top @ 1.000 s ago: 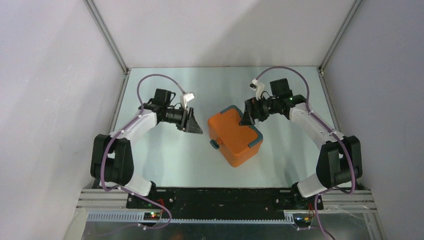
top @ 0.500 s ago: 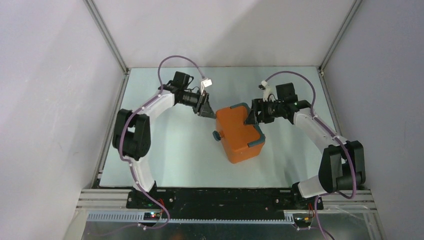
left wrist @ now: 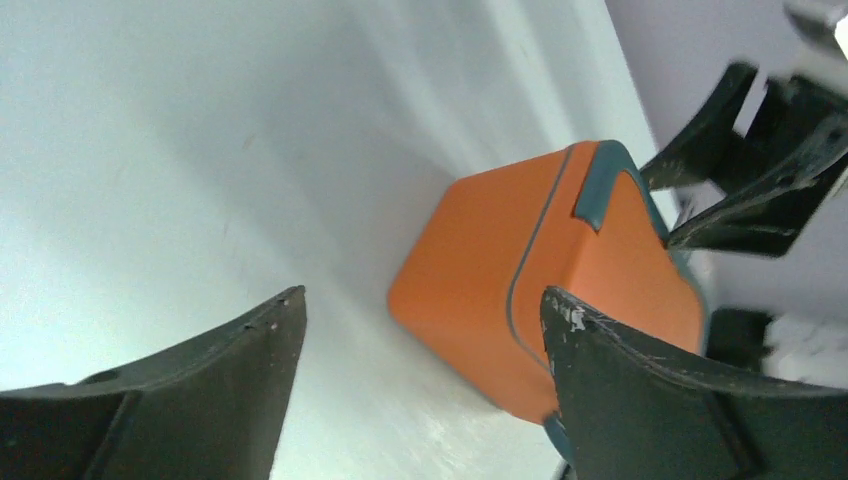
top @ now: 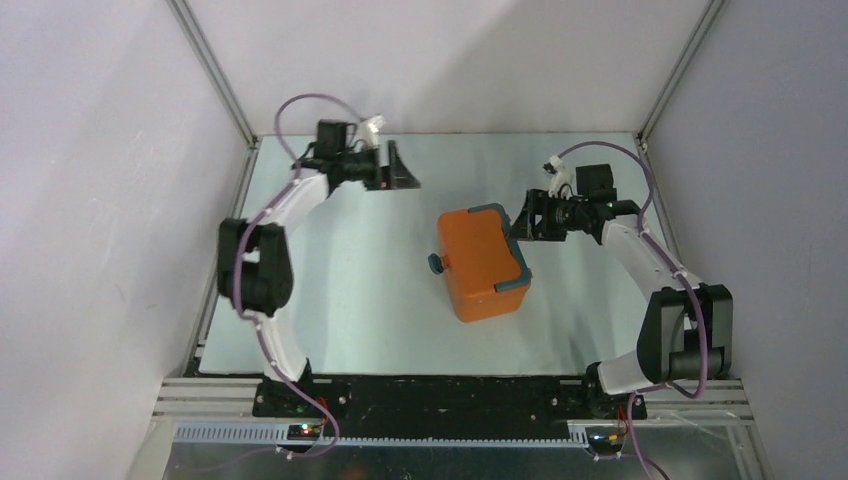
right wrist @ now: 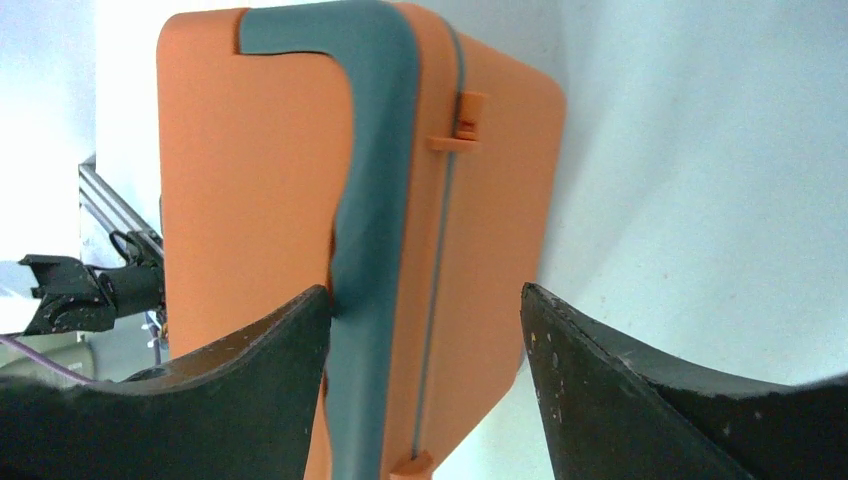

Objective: Organize the medicine kit

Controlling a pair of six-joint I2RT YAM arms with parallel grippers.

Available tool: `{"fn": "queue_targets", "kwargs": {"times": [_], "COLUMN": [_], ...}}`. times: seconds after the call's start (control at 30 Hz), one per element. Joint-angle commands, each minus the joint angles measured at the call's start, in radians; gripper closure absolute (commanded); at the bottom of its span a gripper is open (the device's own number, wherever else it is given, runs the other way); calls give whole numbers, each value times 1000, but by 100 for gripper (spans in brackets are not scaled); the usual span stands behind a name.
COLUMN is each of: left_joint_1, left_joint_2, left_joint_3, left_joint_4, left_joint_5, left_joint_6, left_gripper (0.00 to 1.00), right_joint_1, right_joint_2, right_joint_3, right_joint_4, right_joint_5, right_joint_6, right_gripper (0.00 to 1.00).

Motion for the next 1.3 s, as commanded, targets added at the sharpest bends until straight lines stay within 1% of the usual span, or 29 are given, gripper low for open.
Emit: {"fn": "queue_targets", "kwargs": {"times": [0.0,0.03,0.07,0.1,0.17,0.2,0.3,0.37,0.43,0.5,0.6,0.8,1.07,1.27], "left_joint_1": [107,112,117,119,137,149,149,131,93,58,12,-81,-147,-158], "left_joint_2": [-236,-256,-296,-310,-343,-356,-353,-338,-317,-308,-301,-251,-198,-200], "left_joint_3": [-266,-319,-407,-442,-585,-616,-741,-803,-843,-861,-869,-826,-748,-715], "left_joint_4": [238,290,356,375,468,524,581,677,824,888,916,933,933,934], "left_joint_5": [-95,-85,-93,-96,-55,-34,65,123,186,250,340,433,472,484], "left_joint_6": [-398,-487,-514,-550,-610,-632,-652,-691,-722,-718,-678,-653,-643,-641], "left_gripper": [2,1,1,0,0,1,7,11,13,14,15,15,16,19], "right_joint_1": [-21,-18,-8,-1,28,34,49,47,44,43,48,52,46,36], "right_joint_2": [16,16,16,16,19,25,58,81,98,115,134,159,165,177], "right_joint_3": [1,0,0,2,4,3,5,4,5,5,5,6,4,4], "right_joint_4": [-22,-19,-18,-21,-34,-40,-50,-43,-30,-23,-25,-12,-28,0], "right_joint_5": [-26,-41,-71,-84,-115,-119,-126,-135,-147,-162,-168,-159,-154,-152], "right_joint_6": [-31,-41,-47,-60,-79,-82,-72,-58,-42,-33,-31,-21,-38,-29], "right_gripper": [25,24,23,21,18,17,15,13,11,8,6,7,7,8]}}
